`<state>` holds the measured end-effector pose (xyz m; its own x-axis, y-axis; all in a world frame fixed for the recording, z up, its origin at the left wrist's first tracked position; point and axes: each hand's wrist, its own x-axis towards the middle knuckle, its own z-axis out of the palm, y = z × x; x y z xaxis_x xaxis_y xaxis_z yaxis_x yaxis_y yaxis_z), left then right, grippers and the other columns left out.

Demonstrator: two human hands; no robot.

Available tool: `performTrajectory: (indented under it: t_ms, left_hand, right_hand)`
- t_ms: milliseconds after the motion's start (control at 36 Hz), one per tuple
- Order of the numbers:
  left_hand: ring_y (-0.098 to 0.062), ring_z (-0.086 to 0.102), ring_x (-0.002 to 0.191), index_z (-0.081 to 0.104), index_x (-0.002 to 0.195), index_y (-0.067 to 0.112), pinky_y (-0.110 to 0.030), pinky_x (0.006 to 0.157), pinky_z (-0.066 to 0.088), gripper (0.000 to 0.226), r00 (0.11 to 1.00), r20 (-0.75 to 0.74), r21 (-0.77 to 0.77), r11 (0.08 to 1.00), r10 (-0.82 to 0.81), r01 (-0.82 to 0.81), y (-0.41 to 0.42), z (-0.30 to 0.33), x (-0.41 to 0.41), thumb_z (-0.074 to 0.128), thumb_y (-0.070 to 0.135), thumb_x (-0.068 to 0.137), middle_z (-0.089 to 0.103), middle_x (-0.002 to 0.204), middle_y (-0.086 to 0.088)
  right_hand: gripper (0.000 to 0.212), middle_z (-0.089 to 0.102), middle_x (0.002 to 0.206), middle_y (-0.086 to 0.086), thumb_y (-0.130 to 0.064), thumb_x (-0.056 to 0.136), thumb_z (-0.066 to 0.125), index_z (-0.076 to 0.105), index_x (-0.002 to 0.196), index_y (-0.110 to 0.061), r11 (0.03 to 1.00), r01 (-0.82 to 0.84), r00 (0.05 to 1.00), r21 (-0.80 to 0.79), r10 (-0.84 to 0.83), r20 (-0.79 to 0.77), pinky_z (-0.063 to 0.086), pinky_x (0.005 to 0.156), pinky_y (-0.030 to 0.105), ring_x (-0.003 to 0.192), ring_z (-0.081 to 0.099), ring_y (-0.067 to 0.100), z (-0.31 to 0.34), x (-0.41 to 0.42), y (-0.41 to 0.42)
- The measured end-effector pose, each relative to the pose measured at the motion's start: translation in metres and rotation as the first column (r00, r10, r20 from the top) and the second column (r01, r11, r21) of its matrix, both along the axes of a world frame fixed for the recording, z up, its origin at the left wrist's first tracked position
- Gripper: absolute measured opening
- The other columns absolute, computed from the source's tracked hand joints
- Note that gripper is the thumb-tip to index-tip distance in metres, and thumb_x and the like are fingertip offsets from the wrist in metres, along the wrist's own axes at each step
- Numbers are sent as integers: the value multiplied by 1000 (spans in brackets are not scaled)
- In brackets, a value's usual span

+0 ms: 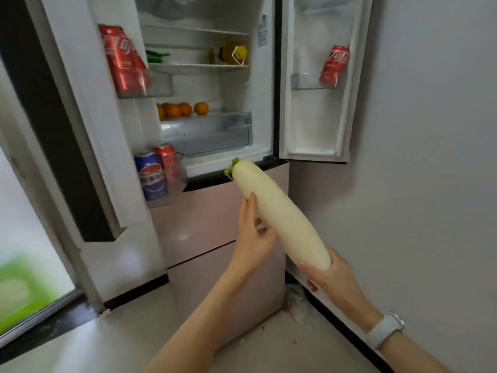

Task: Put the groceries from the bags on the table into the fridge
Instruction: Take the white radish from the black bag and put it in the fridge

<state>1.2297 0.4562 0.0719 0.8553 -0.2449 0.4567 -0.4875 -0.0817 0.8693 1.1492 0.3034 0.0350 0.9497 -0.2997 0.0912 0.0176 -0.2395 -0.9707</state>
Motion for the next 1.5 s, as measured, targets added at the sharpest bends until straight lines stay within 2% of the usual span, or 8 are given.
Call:
performTrajectory:
  t_ms: [139, 306, 389, 667, 1028, 1194, 1361, 1500]
  left_hand:
    - [1, 47, 105, 8, 148, 24, -9, 75, 48, 78, 999, -24, -83, 996, -36, 34, -32, 35, 98, 58, 10, 90, 3, 156, 4]
    - [-20, 41, 129, 10, 148, 24, -35, 100, 46, 82, 999, 1, -115, 993, 36, -35, -50, 74, 195, 64, 18, 87, 12, 155, 2]
    - [-21, 40, 131, 9, 149, 23, -31, 98, 44, 81, 998, 13, -116, 991, 61, -59, -54, 96, 243, 62, 18, 88, 10, 156, 3]
    - [-22, 27, 137, 13, 149, 19, -46, 108, 36, 74, 978, 40, -63, 977, 207, -204, -70, 154, 411, 57, 17, 90, 14, 155, -2]
    - [-22, 33, 135, 23, 146, 11, -29, 105, 31, 57, 925, 53, 38, 925, 376, -379, -84, 194, 585, 47, 20, 96, 27, 152, -8]
    - [-28, 50, 122, 51, 130, 19, -39, 99, 40, 38, 819, 304, 497, 653, 486, -572, -56, 196, 643, 45, 29, 93, 56, 131, -8]
    - [-23, 11, 143, 31, 142, 26, -55, 110, 10, 50, 751, 494, 763, 195, 439, -616, -6, 174, 691, 30, 46, 97, 23, 154, 2]
    - [-23, -3, 145, 25, 144, 32, -63, 109, 0, 56, 753, 540, 798, 55, 375, -600, 22, 175, 717, 23, 55, 94, 11, 157, 7]
  right_hand:
    - [49, 64, 89, 3, -22, 75, 75, 53, 118, -15, 999, 31, 997, -28, -30, 65, 45, 49, 17, 69, 60, 15, 37, 94, -24]
    - [48, 60, 95, 1, -27, 75, 75, 48, 115, -22, 992, 21, 988, -121, -1, 157, 46, 48, 20, 66, 58, 15, 84, 190, -38]
    - [48, 58, 93, -7, -29, 75, 74, 45, 113, -28, 990, 29, 977, -141, 2, 214, 47, 48, 19, 67, 59, 13, 107, 237, -39]
    - [57, 58, 107, 2, -39, 74, 72, 48, 120, -16, 988, -6, 944, -155, 57, 326, 47, 76, 33, 94, 57, 20, 151, 410, -50]
    - [60, 59, 104, 5, -40, 71, 73, 51, 117, -9, 977, 8, 960, -213, 53, 276, 48, 71, 32, 89, 56, 23, 202, 616, -53]
    - [62, 62, 114, 17, -42, 68, 73, 53, 113, -4, 927, 64, 980, -369, 11, 199, 50, 78, 37, 103, 59, 37, 223, 690, -37]
    - [58, 62, 115, 17, -42, 72, 70, 53, 112, -4, 822, 123, 981, -555, -18, 191, 49, 80, 37, 104, 59, 36, 233, 751, -16]
    - [61, 61, 118, 17, -47, 74, 68, 52, 116, -6, 714, 146, 982, -685, -23, 185, 47, 81, 36, 106, 59, 35, 237, 788, -6]
